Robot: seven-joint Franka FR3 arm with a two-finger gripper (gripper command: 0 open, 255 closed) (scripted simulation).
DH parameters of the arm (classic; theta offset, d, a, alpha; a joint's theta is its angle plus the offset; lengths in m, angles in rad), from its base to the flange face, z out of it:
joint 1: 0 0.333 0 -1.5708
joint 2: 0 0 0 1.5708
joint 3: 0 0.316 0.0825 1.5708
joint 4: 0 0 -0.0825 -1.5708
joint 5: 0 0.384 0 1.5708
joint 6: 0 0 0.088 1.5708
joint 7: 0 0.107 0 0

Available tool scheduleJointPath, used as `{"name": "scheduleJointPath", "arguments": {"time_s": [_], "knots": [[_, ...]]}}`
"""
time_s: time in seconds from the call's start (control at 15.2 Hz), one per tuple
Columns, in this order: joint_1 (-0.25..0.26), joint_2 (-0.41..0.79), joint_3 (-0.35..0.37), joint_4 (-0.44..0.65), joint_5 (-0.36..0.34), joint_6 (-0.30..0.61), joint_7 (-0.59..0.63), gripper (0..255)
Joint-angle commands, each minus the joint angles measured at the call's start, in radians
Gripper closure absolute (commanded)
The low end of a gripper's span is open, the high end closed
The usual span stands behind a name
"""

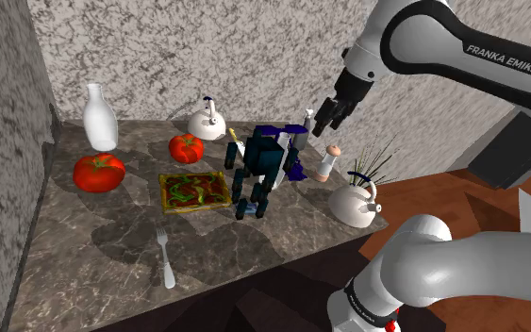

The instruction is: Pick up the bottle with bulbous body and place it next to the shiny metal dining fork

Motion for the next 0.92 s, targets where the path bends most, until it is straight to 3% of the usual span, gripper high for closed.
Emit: {"name": "scheduleJointPath", "arguments": {"time_s": [0.0, 0.86], "knots": [[0.0, 0.0, 0.0, 0.0, 0.0, 0.0, 0.0, 0], [-0.025, 0.49, -0.126, 0.183, -0.005, 0.214, -0.092, 0]]}}
